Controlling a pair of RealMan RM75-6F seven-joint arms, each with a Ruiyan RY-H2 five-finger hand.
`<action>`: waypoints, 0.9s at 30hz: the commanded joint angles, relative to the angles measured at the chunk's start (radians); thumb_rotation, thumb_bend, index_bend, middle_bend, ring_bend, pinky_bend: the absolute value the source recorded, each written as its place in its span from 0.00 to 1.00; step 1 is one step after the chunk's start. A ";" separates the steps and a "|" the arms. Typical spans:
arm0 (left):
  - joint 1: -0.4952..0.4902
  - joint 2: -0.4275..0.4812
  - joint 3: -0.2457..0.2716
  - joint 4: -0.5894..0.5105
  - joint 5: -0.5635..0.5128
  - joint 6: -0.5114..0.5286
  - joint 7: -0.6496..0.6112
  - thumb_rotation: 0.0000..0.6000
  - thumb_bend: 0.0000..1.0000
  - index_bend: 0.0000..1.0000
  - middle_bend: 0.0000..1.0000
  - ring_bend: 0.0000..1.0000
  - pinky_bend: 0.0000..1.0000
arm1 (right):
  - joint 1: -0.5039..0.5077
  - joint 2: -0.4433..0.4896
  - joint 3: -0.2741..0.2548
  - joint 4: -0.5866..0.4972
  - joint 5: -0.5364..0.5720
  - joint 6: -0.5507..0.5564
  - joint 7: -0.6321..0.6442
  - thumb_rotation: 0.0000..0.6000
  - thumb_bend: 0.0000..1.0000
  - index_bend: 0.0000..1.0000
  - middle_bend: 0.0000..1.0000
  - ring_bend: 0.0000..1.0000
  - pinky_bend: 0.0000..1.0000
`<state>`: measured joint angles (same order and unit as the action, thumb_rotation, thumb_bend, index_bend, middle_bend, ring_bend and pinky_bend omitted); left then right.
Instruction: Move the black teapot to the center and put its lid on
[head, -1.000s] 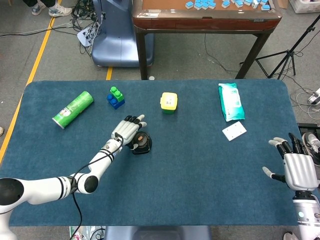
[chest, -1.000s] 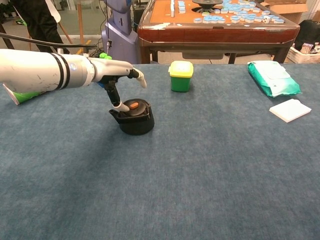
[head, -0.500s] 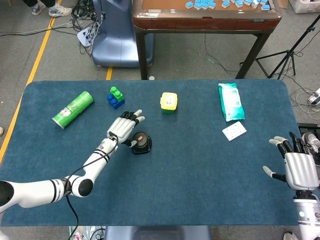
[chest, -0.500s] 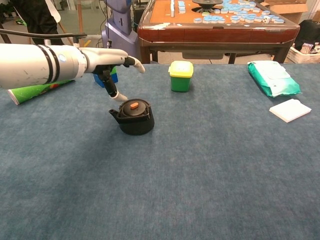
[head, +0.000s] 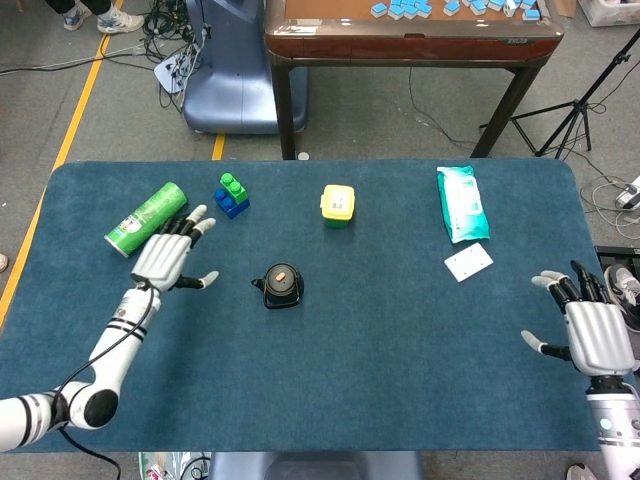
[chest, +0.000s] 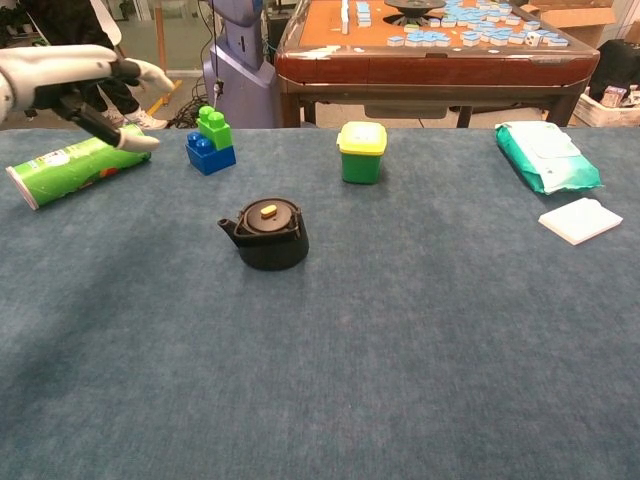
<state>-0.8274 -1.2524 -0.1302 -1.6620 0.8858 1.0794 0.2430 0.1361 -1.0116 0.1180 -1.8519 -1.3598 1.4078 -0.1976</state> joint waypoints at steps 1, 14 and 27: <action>0.109 0.045 0.051 -0.041 0.081 0.109 -0.051 0.82 0.25 0.12 0.00 0.00 0.00 | 0.013 0.010 -0.015 0.026 -0.031 -0.032 0.045 1.00 0.12 0.27 0.24 0.04 0.10; 0.416 0.098 0.192 -0.068 0.341 0.392 -0.168 0.59 0.25 0.12 0.00 0.00 0.00 | 0.028 0.020 -0.049 0.083 -0.109 -0.065 0.133 1.00 0.14 0.27 0.24 0.04 0.10; 0.633 0.069 0.260 -0.092 0.566 0.608 -0.143 0.58 0.25 0.12 0.00 0.00 0.00 | 0.005 -0.004 -0.068 0.115 -0.169 -0.006 0.144 1.00 0.14 0.27 0.24 0.04 0.10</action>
<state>-0.2045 -1.1773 0.1287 -1.7491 1.4427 1.6789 0.0916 0.1427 -1.0155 0.0504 -1.7354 -1.5301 1.4009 -0.0509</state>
